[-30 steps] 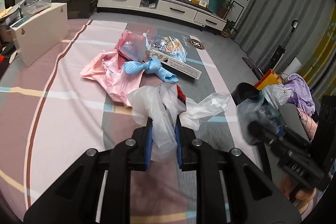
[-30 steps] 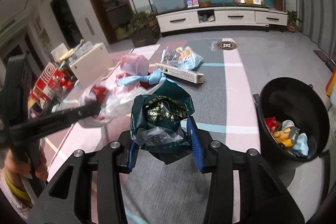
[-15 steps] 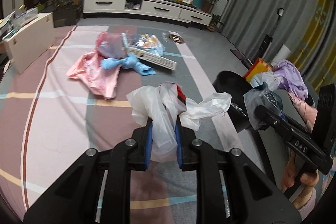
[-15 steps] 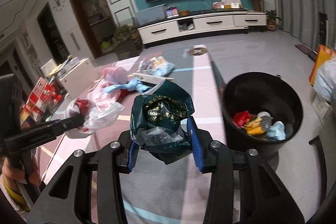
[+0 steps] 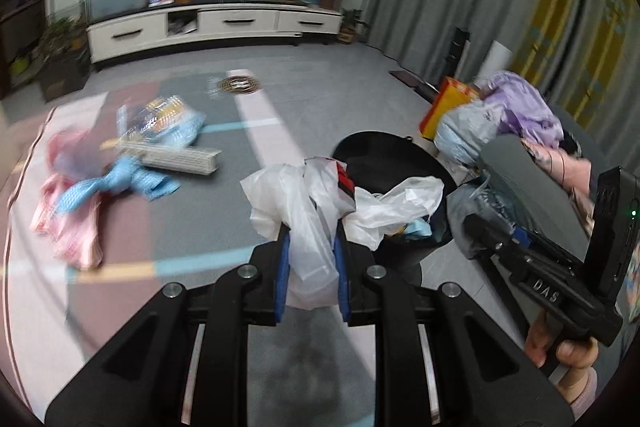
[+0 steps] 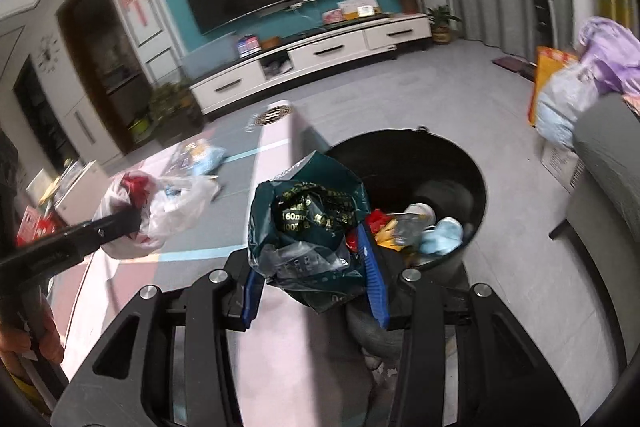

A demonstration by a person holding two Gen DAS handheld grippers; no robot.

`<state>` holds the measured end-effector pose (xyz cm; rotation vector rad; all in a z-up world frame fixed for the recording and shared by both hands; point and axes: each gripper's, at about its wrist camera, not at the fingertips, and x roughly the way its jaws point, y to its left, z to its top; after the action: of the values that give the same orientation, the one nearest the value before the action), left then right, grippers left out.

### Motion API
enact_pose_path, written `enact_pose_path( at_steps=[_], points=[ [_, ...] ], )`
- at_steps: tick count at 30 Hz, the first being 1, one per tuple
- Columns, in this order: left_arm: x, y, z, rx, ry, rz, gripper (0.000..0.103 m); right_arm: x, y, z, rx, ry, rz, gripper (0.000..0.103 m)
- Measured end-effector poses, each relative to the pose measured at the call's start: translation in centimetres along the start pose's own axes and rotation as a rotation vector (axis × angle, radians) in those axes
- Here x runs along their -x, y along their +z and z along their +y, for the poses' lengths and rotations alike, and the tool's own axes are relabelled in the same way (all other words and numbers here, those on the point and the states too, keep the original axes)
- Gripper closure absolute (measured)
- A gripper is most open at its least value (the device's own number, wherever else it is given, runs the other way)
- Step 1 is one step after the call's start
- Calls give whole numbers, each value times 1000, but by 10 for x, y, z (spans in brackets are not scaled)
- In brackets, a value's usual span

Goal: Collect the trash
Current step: 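Carry both bags over the black bin and lower them in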

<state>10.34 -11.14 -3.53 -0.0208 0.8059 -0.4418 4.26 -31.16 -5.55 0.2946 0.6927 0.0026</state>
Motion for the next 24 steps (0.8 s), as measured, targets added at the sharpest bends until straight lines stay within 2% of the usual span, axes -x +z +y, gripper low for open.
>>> enact_pose_path(
  at_steps=[8,17,24],
  points=[
    [-65,34,-56,-109,-8,14,81,-27,16,-41,-66,-37,-10,59],
    [-124,46,-79,-169,24,52,77,-60,25,-71,-103,-86,20,58],
    [-141,48,-84,-188,35,53,57,-74,27,-83,-121,-110,35,52]
  ],
)
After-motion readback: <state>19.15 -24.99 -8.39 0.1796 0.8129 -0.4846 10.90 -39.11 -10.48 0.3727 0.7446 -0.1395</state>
